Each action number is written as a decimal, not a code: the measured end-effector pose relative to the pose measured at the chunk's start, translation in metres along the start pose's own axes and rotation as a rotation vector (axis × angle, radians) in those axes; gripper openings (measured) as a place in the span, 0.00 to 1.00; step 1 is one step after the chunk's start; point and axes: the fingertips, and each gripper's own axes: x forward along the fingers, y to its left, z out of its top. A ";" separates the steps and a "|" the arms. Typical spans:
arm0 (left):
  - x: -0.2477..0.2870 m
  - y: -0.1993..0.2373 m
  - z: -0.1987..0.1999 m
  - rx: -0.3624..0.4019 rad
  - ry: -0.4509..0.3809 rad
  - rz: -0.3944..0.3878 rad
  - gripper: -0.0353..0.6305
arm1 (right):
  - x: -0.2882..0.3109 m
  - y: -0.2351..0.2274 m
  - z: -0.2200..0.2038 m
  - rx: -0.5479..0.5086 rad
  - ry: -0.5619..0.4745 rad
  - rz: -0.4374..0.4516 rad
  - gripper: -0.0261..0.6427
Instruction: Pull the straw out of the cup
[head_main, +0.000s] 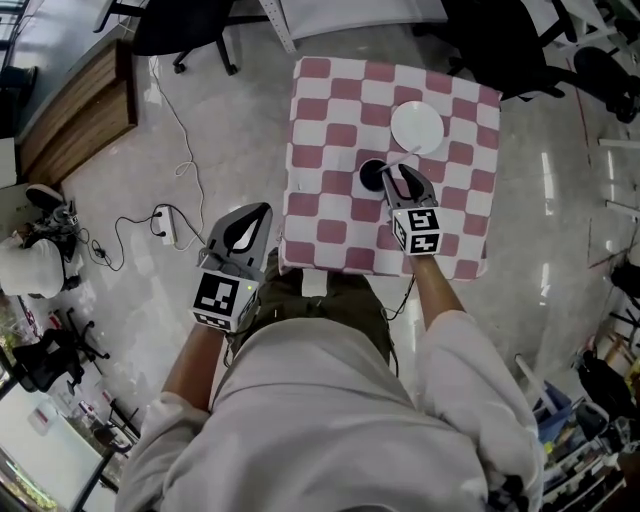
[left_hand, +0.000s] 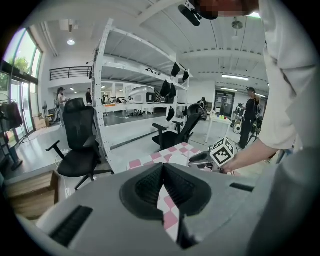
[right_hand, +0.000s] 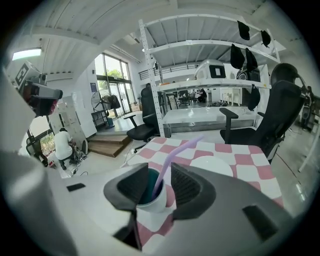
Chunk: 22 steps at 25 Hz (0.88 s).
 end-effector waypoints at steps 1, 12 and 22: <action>0.000 0.001 -0.002 -0.002 0.005 0.002 0.06 | 0.003 0.000 -0.001 0.000 0.004 0.003 0.26; 0.000 0.015 -0.014 -0.028 0.039 0.023 0.06 | 0.028 0.001 -0.005 -0.001 0.033 0.016 0.23; -0.003 0.018 -0.023 -0.044 0.050 0.027 0.06 | 0.033 0.001 -0.004 -0.004 0.025 -0.003 0.10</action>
